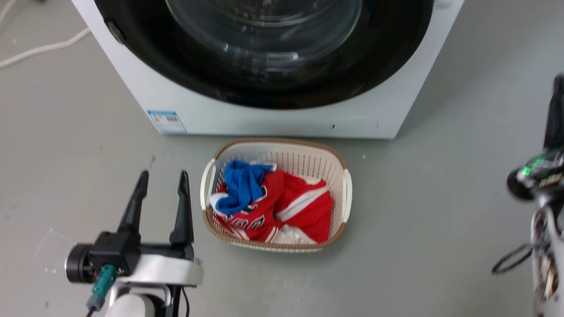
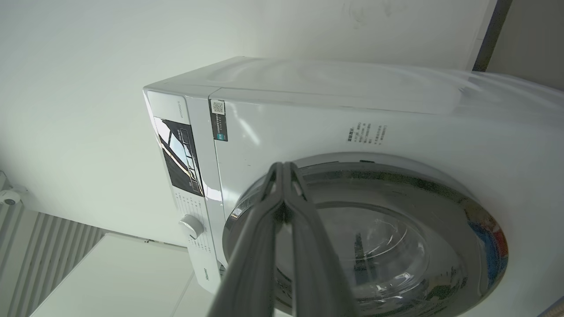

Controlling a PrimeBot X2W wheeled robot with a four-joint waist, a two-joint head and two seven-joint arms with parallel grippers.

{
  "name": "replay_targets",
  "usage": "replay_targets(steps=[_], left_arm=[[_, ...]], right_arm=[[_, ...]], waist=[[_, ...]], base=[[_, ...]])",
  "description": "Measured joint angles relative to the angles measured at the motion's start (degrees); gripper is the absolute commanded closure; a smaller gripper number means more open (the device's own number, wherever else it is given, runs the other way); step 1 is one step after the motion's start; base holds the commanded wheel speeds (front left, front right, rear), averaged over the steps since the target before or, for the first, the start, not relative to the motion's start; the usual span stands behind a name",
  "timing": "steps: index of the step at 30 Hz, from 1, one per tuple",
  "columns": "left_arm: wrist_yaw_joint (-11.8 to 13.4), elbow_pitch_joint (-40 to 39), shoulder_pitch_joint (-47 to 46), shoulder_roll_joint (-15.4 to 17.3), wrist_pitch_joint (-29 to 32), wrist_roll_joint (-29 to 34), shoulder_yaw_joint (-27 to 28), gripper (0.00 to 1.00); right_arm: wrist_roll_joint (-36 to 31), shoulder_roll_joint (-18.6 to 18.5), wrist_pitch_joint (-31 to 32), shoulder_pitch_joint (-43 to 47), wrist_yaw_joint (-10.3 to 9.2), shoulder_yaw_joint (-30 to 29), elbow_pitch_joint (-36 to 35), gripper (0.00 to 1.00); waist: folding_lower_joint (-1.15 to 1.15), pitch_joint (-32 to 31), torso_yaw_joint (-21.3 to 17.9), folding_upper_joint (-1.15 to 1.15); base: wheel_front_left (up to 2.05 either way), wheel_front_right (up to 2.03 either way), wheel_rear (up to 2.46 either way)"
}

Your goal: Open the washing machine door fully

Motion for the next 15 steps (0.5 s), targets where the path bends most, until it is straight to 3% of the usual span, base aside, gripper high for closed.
replay_targets(steps=[15], left_arm=[[-1.7,-2.8,-9.4,0.0,0.0,-0.2,0.8,0.00]], right_arm=[[-3.4,-7.7,5.7,-27.2,0.00,2.6,13.5,1.00]], waist=[[0.00,14.5,2.2,0.00]], base=[[0.00,0.00,0.00]])
